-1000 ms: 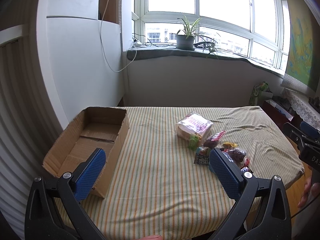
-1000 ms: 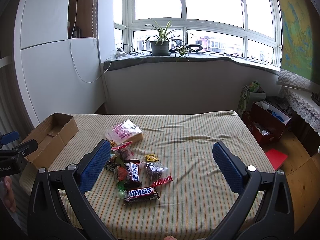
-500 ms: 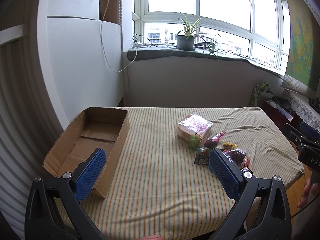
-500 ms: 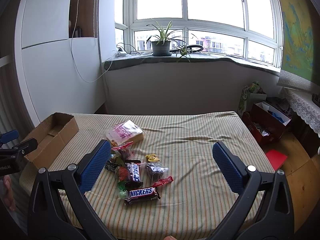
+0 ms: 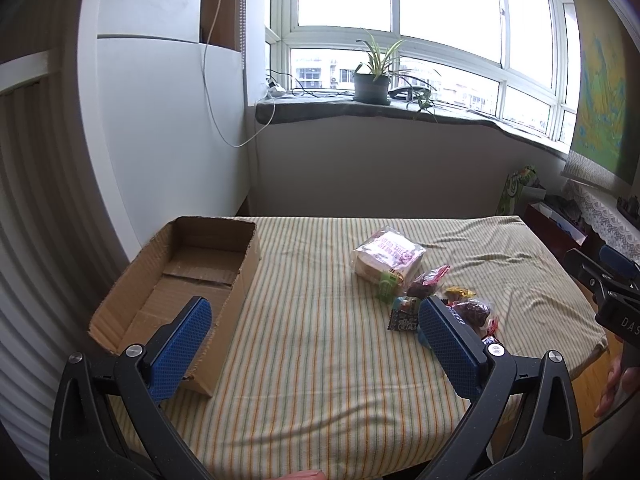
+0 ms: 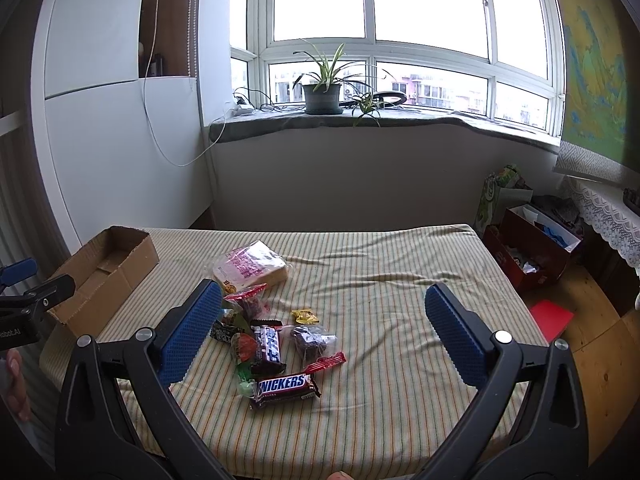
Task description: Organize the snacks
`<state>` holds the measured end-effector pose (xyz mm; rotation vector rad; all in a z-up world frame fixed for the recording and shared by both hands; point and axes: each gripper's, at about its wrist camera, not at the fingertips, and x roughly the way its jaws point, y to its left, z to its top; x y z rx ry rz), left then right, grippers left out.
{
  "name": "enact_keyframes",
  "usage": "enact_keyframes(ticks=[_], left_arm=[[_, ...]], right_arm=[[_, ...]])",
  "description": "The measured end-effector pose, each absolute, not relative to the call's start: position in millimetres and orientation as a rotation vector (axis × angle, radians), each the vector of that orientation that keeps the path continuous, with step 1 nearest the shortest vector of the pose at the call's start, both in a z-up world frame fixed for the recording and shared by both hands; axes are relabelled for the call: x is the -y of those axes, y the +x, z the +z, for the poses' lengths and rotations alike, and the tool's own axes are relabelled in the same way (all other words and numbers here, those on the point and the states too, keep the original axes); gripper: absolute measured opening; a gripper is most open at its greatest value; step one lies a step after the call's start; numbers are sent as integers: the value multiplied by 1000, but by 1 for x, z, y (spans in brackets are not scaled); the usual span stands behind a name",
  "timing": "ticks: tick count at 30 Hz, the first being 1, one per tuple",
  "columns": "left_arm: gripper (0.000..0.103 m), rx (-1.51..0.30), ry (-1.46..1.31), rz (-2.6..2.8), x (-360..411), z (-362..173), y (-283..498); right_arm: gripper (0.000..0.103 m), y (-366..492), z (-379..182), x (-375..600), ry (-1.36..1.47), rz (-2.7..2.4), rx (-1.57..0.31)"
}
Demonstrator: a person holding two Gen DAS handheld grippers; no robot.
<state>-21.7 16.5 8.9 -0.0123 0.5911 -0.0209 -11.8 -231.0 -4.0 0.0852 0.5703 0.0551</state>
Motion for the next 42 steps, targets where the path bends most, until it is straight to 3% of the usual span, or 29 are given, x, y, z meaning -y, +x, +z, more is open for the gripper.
enact_keyframes(ticks=[7, 11, 17, 22, 28, 36, 42], left_arm=[[103, -589, -11, -23, -15, 9, -23], [103, -604, -15, -29, -13, -3, -20], [103, -752, -21, -38, -10, -83, -12], [103, -891, -10, -27, -11, -146, -18], [103, -849, -22, -55, -14, -145, -20], [103, -695, -37, -119, -25, -154, -33], [103, -696, -39, -147, -24, -147, -21]], right_arm=[[103, -15, -9, 235, 87, 52, -577], [103, -17, -40, 239, 82, 40, -650], [103, -35, -122, 245, 88, 23, -850], [103, -41, -144, 250, 112, 12, -893], [103, -34, -159, 249, 132, 44, -906], [103, -42, -169, 243, 32, 103, -746], [103, -13, -167, 230, 21, 155, -763]])
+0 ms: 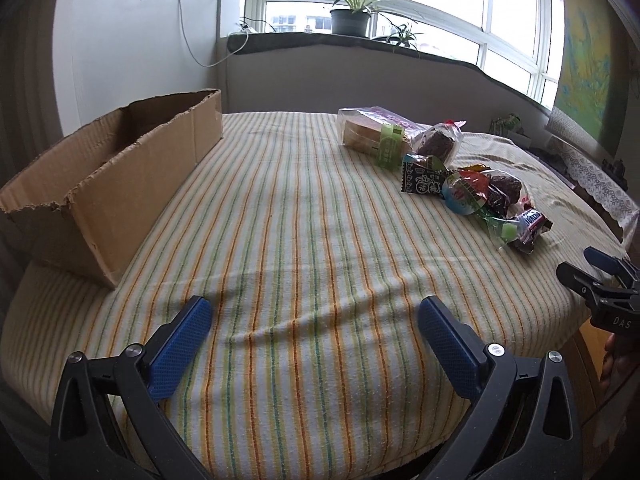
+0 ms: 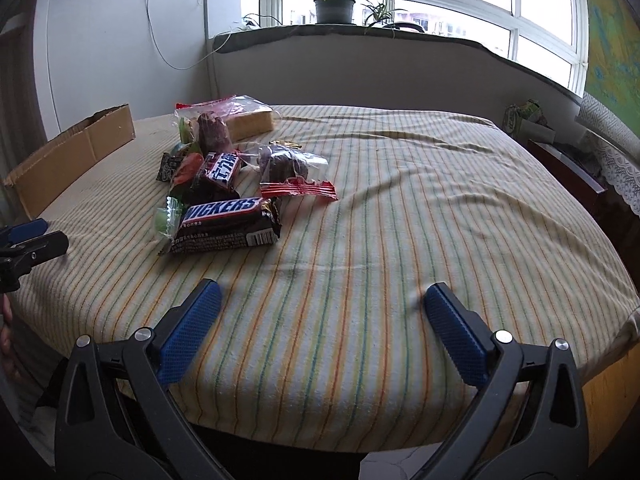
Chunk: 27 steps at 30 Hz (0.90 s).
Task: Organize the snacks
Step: 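Move both tools toward the snack pile, then grasp the Snickers bar with the right tool while the left tool grasps a small black packet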
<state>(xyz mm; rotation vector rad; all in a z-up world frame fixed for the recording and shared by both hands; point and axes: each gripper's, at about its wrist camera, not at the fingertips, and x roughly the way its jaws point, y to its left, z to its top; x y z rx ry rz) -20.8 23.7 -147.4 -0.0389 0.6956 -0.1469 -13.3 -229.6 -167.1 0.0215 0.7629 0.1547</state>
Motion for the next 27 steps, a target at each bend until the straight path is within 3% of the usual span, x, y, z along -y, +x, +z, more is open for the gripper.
enact_keyframes(ticks=[7, 14, 19, 22, 24, 26, 27], left_arm=[[103, -754, -138, -271, 4, -123, 49], [103, -793, -23, -344, 49, -124, 91], [102, -845, -36, -406, 58, -128, 100], [93, -858, -30, -439, 61, -126, 106], [87, -868, -44, -464, 63, -126, 111], [66, -867, -51, -492, 66, -125, 112], [62, -866, -53, -505, 67, -125, 111]], right_arm=[[103, -1, -164, 191, -56, 308, -749], [103, 2, -162, 184, -15, 349, -707], [86, 9, -161, 192, 28, 378, -711], [79, 10, -163, 192, 25, 378, -714], [65, 8, -163, 193, 19, 379, -720], [61, 5, -162, 198, 23, 379, -720], [60, 3, -161, 199, 23, 377, -720]])
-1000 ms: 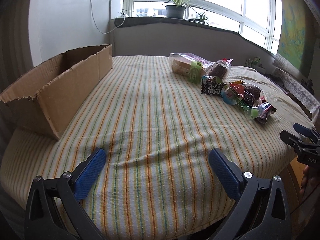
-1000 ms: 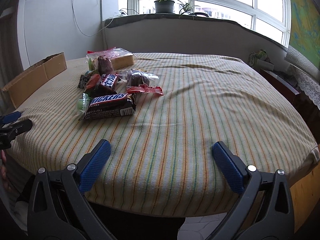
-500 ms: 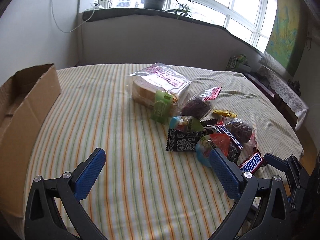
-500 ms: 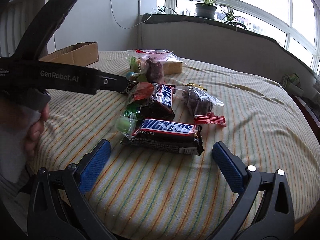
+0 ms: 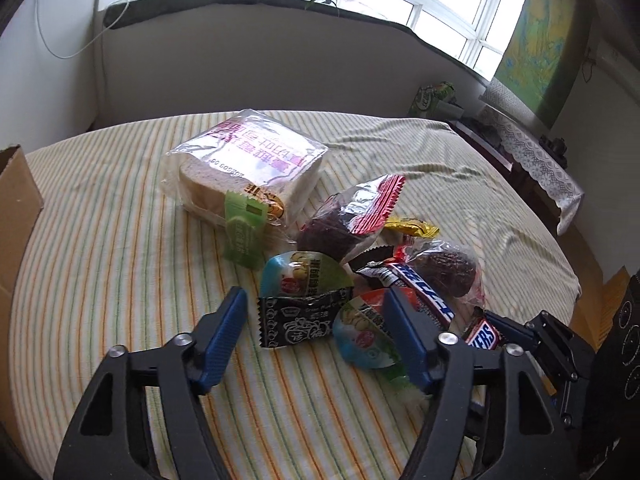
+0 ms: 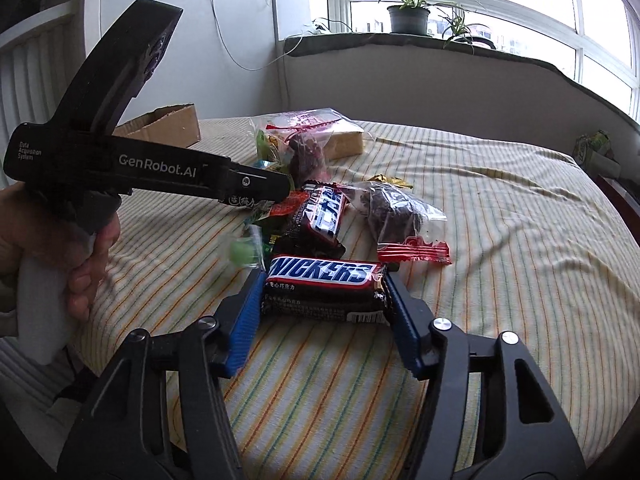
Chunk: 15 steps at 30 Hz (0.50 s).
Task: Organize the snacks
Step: 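Grasp the Snickers bar with the right tool while the left tool grasps a small black packet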
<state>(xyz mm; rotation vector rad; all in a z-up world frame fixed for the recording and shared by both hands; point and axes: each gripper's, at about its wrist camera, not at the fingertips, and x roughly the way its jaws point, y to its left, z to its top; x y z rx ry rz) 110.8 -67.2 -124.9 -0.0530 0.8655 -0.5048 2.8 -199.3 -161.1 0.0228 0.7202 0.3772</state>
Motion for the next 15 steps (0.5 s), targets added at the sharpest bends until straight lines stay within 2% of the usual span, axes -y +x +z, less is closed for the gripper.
enact_keyframes(ticks=[4, 7, 9, 10, 11, 15], left_arm=[[35, -846, -39, -521, 68, -121, 97], [32, -854, -53, -512, 61, -123, 87], [25, -863, -66, -513, 58, -128, 83], [17, -875, -62, -507, 57, -131, 82], [14, -882, -58, -507, 57, -134, 82], [14, -865, -69, -528, 59, -131, 85]], right_arm=[[59, -4, -161, 205, 30, 370, -713], [59, -8, -161, 209, 41, 364, -706], [59, -10, -160, 211, 40, 361, -705], [59, -10, -161, 211, 38, 362, -708], [59, -11, -160, 211, 34, 362, -709], [63, -7, -161, 209, 4, 371, -716]])
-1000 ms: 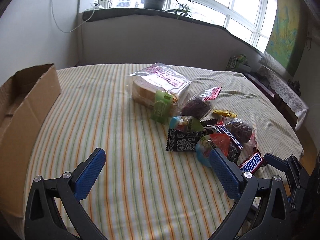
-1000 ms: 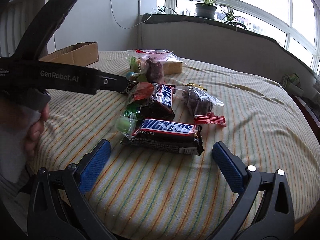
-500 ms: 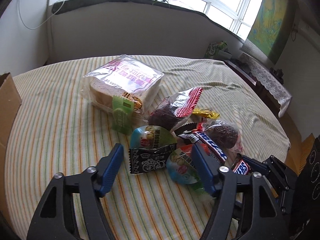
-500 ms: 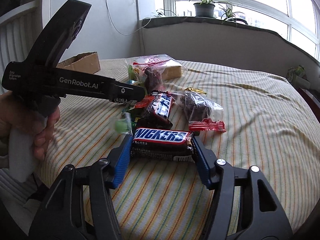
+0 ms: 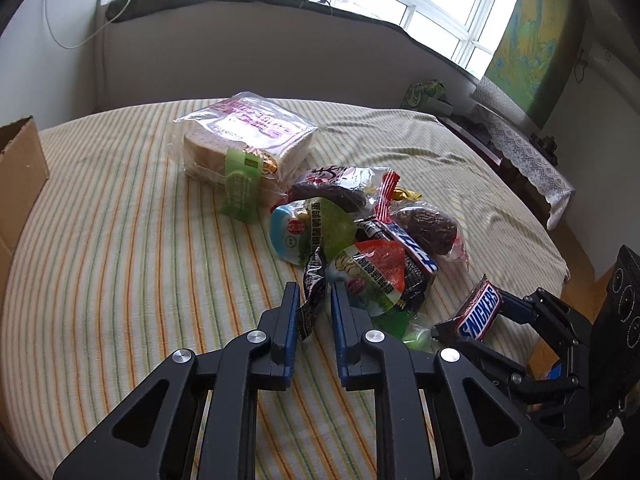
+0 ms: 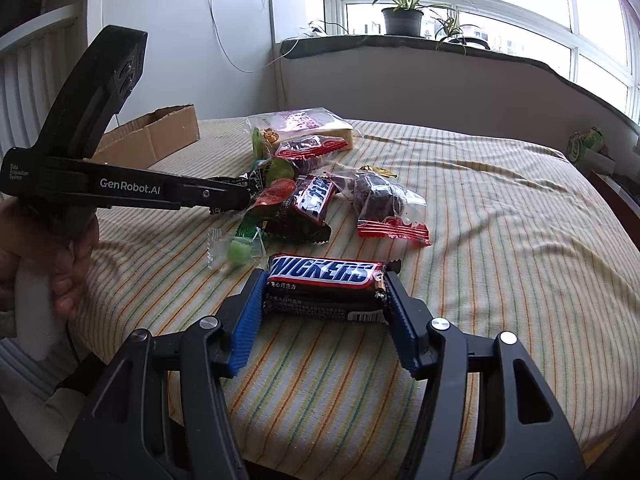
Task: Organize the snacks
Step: 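Grasp the Snickers bar with the right tool while the left tool grasps a small black packet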
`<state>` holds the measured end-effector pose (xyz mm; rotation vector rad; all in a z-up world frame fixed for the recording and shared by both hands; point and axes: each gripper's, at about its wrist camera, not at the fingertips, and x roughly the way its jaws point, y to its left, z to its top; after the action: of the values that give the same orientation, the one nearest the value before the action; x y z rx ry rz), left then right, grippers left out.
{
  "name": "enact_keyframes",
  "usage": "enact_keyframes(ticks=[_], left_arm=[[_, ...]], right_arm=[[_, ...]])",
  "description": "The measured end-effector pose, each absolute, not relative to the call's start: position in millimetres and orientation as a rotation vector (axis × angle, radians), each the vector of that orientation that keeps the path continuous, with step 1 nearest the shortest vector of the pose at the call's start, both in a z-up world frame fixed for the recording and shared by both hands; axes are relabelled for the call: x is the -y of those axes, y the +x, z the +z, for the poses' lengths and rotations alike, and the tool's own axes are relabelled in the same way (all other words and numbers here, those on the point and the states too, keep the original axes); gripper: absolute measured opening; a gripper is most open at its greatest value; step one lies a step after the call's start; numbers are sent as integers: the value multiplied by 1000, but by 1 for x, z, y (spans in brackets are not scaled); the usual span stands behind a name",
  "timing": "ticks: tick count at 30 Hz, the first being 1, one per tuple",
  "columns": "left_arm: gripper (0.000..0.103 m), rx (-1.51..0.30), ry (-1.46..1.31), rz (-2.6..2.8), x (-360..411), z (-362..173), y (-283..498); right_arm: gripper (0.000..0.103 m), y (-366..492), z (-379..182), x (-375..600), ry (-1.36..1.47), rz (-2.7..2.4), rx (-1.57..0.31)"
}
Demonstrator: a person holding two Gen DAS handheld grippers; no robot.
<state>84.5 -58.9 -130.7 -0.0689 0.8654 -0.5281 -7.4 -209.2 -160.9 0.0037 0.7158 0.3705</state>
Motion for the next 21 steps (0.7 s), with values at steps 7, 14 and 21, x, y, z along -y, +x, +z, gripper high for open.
enact_keyframes(ticks=[7, 14, 21], left_arm=[[9, -849, -24, -530, 68, -130, 87], [9, -802, -40, -513, 57, -125, 76], [9, -738, -56, -471, 45, -107, 56]], right_arm=[[59, -3, -160, 207, 7, 367, -725], [58, -13, -152, 214, 28, 332, -687], [58, -15, -143, 225, 79, 297, -665]])
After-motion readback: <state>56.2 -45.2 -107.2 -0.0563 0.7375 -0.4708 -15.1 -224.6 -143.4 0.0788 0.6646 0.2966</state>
